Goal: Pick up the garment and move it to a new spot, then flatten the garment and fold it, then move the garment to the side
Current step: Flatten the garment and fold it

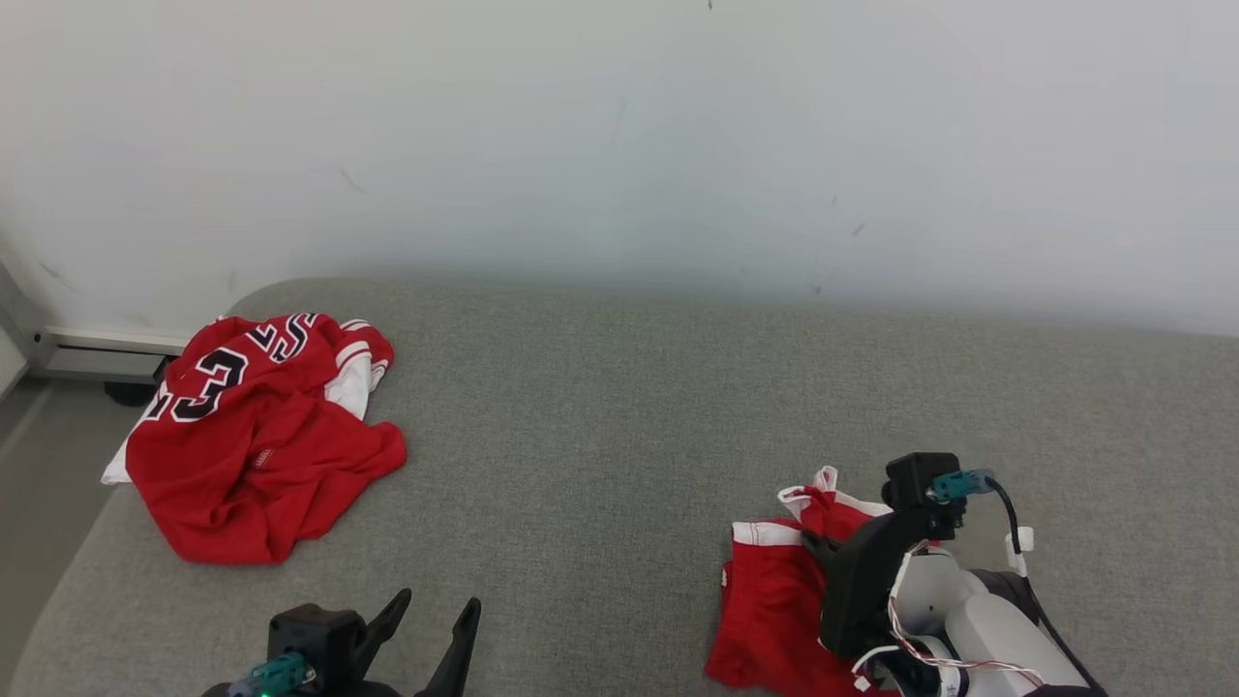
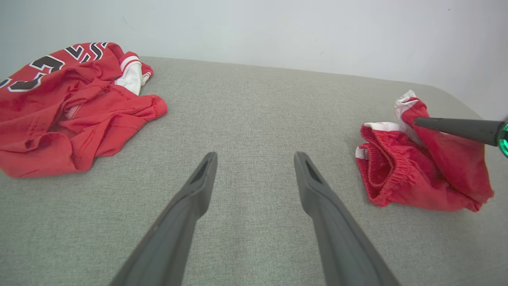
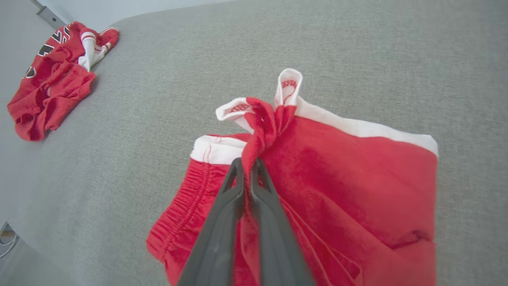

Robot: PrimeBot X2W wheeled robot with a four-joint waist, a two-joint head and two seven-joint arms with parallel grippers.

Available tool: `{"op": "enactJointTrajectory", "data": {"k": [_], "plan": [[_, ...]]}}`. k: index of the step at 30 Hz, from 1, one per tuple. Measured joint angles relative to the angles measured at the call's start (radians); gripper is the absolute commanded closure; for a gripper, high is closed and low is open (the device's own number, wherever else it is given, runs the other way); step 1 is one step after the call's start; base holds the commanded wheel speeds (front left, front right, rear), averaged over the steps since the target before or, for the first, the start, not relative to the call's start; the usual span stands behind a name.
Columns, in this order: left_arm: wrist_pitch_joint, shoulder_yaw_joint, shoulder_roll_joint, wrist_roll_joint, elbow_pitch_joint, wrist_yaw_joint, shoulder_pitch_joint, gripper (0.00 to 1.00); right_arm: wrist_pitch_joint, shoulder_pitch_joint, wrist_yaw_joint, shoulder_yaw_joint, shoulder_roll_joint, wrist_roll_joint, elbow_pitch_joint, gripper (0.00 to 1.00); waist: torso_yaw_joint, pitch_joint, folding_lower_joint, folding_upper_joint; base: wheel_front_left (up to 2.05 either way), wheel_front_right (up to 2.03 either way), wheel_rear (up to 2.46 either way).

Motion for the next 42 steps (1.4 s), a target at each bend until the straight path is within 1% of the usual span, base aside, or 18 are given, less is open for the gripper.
{"op": "enactJointTrajectory", "data": {"k": [1,3,7,9,11,14,16,17,19,24,25,26,27,35,36,37,40,42], "plan": [[0.0,0.0,0.0,0.0,0.0,0.0,0.0,0.0,0.007,0.0,-0.002,0.009,0.002,0.001,-0.016,1.0,0.001,-0.002,0.0,0.0,0.0,0.0,0.0],[0.008,-0.009,-0.003,0.0,0.0,-0.001,-0.001,0.0,0.011,0.001,-0.023,0.014,-0.01,0.001,-0.021,1.0,0.007,-0.004,0.0,0.0001,0.0,0.0,0.0],[0.008,-0.006,0.001,0.0,-0.002,-0.001,0.0,0.0,0.028,0.002,-0.045,0.056,-0.009,0.0,-0.034,1.0,0.017,-0.005,0.0,0.0,0.0,0.0,0.0],[0.008,-0.006,0.001,0.0,-0.004,-0.001,0.0,0.0,0.029,0.002,-0.05,0.064,-0.009,0.001,-0.046,1.0,0.02,-0.004,0.0,0.0,0.0,0.0,0.0],[0.009,-0.007,0.001,0.0,-0.007,-0.001,0.0,0.0,0.038,-0.005,-0.069,0.094,-0.008,0.012,-0.054,1.0,0.027,0.0,0.0,0.0,0.0,0.0,0.0],[0.012,-0.011,-0.002,0.0,-0.009,-0.001,-0.001,0.0,0.037,-0.009,-0.093,0.18,-0.011,0.087,-0.077,1.0,0.038,0.004,0.0,0.0,0.0,0.0,0.0],[0.012,-0.011,-0.002,0.0,-0.009,-0.001,-0.001,0.0,0.036,-0.011,-0.094,0.197,-0.01,0.102,-0.081,1.0,0.04,0.005,0.0,0.0,0.0,0.0,0.0],[0.018,-0.012,-0.002,0.0,-0.009,-0.001,-0.002,0.0,0.031,-0.031,-0.104,0.234,-0.011,0.143,-0.084,1.0,0.046,0.009,0.0,0.0,0.0,0.0,0.0],[0.019,-0.016,-0.004,0.0,-0.008,-0.009,-0.009,0.0,0.019,-0.047,-0.11,0.262,-0.011,0.16,-0.075,1.0,0.055,0.016,0.0,0.0,0.0,0.0,0.0],[0.019,-0.015,-0.003,0.0,-0.008,-0.009,-0.018,0.0,0.012,-0.048,-0.111,0.261,-0.011,0.161,-0.043,1.0,0.057,0.02,0.0,0.0001,0.0,0.0,0.0],[0.019,-0.013,-0.003,0.0,-0.008,-0.009,-0.018,0.0,0.009,-0.049,-0.111,0.259,-0.011,0.159,-0.04,0.7,0.056,0.02,0.0,0.0,0.0,0.0,0.0],[0.019,-0.011,-0.002,0.0,-0.008,-0.009,-0.018,0.0,0.01,-0.05,-0.111,0.259,-0.011,0.158,-0.033,0.23,0.055,0.021,0.0001,0.0001,0.0,0.0,0.0],[0.019,-0.007,-0.001,0.0,-0.008,-0.009,-0.017,0.0,0.01,-0.053,-0.111,0.26,-0.011,0.155,-0.022,0.0,0.053,0.02,0.0,0.0001,0.0,0.0,0.0],[0.018,-0.006,-0.002,0.0,-0.007,-0.009,-0.017,0.0,-0.023,-0.049,-0.111,0.189,-0.019,0.06,0.018,0.0,0.036,0.018,0.0001,0.0,0.0,0.0,0.0],[0.018,-0.005,-0.002,0.0,-0.007,-0.009,-0.017,0.0,-0.028,-0.047,-0.111,0.179,-0.027,0.052,0.017,0.0,0.034,0.017,0.0001,0.0001,0.0,0.0,0.0],[0.017,-0.002,-0.001,-0.001,-0.007,-0.009,-0.017,0.0,-0.035,-0.043,-0.111,0.15,-0.055,0.029,0.016,0.0,0.029,0.015,0.0001,0.0001,0.0,0.0,0.0],[0.017,0.001,-0.001,-0.002,-0.007,-0.009,-0.015,0.0,-0.046,-0.02,-0.111,0.089,-0.104,-0.003,0.009,0.0,0.02,0.012,0.0,0.0001,0.0,0.0,0.0],[0.017,0.001,0.0,-0.002,-0.007,-0.009,-0.014,0.0,-0.052,0.004,-0.111,0.06,-0.111,-0.008,0.009,0.0,0.015,0.011,0.0,0.0001,0.0,0.0,0.0]]}}
